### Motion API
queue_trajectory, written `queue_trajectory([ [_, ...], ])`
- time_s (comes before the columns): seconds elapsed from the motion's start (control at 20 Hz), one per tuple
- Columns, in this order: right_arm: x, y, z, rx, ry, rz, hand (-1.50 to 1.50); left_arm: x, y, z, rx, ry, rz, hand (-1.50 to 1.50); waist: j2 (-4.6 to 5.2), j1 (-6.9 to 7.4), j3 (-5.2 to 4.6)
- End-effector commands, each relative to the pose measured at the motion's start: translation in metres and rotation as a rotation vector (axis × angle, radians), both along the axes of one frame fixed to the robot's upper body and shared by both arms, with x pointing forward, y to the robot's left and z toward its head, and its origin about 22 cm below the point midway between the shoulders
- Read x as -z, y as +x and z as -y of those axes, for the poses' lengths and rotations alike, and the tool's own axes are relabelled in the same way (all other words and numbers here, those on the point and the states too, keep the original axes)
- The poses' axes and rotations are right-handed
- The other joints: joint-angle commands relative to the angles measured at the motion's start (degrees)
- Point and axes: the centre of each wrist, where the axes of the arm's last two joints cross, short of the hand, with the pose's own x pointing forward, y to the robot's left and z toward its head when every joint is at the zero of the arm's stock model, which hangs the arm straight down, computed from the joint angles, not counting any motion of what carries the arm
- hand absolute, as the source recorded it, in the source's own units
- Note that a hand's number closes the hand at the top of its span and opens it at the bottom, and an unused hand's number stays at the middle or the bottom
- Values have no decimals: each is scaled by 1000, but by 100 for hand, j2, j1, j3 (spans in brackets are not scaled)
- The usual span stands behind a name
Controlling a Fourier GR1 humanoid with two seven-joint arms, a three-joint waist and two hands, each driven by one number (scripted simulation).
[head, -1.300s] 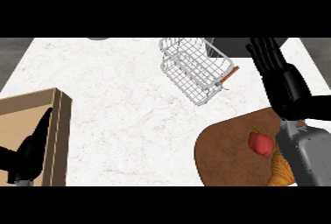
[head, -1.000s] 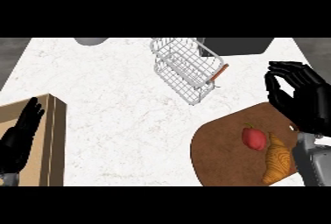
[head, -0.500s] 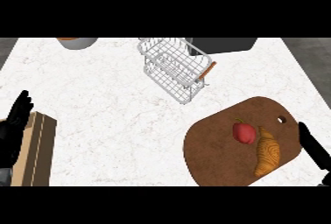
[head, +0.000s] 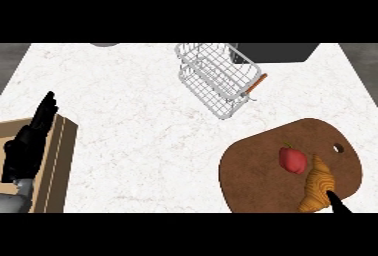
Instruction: Pick the bell pepper from the cutting board and place it in the tiered basket
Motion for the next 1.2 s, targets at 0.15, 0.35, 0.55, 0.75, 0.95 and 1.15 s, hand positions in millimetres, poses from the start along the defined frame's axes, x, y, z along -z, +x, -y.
queue_trajectory([
  [0.15, -51, -3, -5, 6, -6, -259, -150, -14, 13, 21, 58, 11, 12, 0, 46, 337, 7],
  [0.35, -87, 10, -24, 87, 40, -324, -150, -15, 24, 31, 46, 8, -9, 0, 14, 321, 30],
  [0.55, -113, 38, -40, 97, 108, -405, -150, -5, 29, 36, 53, 6, -10, 0, 10, 350, 38],
  [0.75, -110, 56, -53, 91, 155, -501, -150, -34, 33, 23, 49, 8, -8, 0, -28, 402, 50],
  [0.95, -106, 76, -55, 110, 139, -575, -150, -13, 21, 45, 57, -1, -20, 0, -38, 391, 56],
  [1.15, -99, 85, -78, 76, 137, -609, -150, -12, 32, 30, 42, -3, -28, 0, -26, 288, 52],
])
